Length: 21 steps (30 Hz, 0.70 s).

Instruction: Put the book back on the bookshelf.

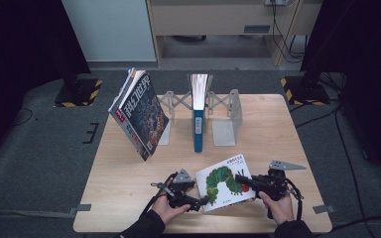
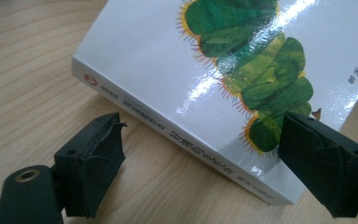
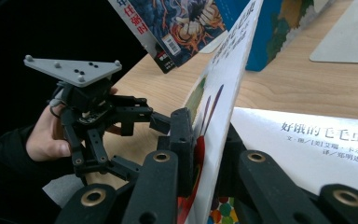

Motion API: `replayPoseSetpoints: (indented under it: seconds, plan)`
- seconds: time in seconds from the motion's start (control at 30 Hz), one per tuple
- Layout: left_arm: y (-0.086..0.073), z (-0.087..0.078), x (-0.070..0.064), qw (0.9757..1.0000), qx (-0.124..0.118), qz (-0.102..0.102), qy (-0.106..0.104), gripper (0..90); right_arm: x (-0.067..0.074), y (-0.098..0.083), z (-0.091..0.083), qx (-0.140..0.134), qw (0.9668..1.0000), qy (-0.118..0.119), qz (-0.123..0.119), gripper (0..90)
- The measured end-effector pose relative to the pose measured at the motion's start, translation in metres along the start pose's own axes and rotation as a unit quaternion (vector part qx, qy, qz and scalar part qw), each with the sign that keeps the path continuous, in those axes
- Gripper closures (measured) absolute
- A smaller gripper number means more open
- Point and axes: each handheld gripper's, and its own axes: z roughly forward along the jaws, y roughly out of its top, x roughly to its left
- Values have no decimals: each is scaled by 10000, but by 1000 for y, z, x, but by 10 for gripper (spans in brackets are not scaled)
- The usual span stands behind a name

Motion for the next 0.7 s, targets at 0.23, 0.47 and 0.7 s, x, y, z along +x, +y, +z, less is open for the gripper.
replayPoseSetpoints:
  seconds: [0.23,0.47,0.7]
  plan:
    - [0,9,4,9995,-26,-51,-295,54,-3,-1,1,27,10000,-77,-34,824]
    - [-1,11,3,9996,-60,40,-267,52,-9,-4,1,183,9994,-246,142,811]
    - [-1,11,3,9997,-68,160,-181,82,-12,-10,10,729,9936,-858,-13,653]
